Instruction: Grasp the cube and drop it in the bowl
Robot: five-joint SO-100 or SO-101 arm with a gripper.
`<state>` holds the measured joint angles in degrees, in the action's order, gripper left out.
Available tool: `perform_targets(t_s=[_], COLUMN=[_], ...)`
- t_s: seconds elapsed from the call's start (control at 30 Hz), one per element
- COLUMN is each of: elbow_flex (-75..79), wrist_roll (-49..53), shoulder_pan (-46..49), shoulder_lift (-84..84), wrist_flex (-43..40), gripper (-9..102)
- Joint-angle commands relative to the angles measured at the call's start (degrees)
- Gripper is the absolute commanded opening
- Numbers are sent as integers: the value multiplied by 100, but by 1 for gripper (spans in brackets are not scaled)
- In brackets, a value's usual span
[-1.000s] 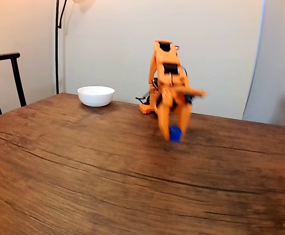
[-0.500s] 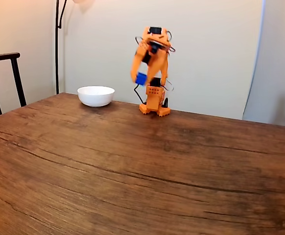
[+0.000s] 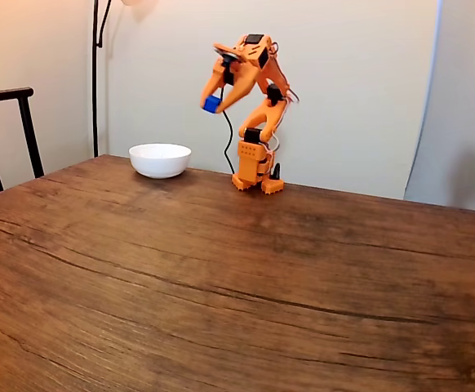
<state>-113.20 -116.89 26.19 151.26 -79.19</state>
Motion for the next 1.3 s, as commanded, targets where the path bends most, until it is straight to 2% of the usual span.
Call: perform_targets(t_s=[0.0,0.27,0.43,0.63,0.9,1.1,1.27], elbow_flex=[-229,-958,-1134,-1661,-1644,-1644,-1248], wrist_roll=[-53,-88,-563,-1011,-1020,-1020,-1020], shoulder_pan=[694,2927,4298,5546,6231,6267,6249], shoulder_lift=[422,914,870,220,-1626,-2918,-3656], wrist_flex=[-97,-70,9,606,2030,2900,3094], gripper=[3,3,3,4,4,4,8])
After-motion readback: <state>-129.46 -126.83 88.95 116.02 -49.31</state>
